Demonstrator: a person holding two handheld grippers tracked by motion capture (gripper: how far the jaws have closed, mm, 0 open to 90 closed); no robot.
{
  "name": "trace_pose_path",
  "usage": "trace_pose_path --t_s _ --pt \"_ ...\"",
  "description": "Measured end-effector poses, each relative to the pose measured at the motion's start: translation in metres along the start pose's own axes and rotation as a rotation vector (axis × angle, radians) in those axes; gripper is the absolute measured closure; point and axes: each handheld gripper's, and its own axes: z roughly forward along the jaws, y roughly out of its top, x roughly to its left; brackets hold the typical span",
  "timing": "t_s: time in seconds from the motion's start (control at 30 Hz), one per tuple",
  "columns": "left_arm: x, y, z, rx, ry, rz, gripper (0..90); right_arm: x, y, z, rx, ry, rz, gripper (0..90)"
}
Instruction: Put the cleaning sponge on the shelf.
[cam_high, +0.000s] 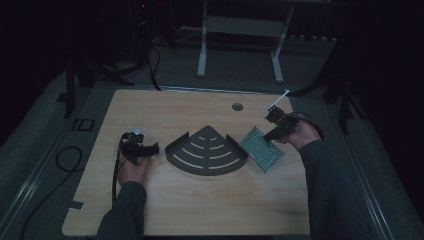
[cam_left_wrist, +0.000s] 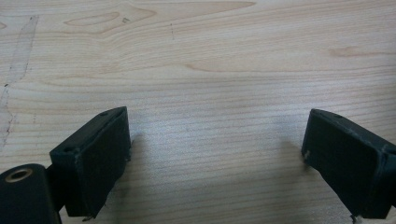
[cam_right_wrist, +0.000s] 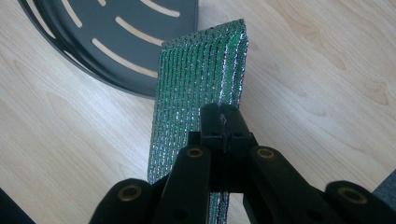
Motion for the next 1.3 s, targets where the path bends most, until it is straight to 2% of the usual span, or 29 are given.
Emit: trace_pose_path --t_s 0.63,1.3 --pt "0.0 0.0 0.0 -0.001 0.001 -0.001 8.3 0.0 0.019 0.0 -0.003 0.017 -0.007 89.9" --pt "0.0 0.0 0.0 -0.001 0.002 -0.003 8.3 0.008 0.04 0.0 -0.017 0.035 -0.016 89.9"
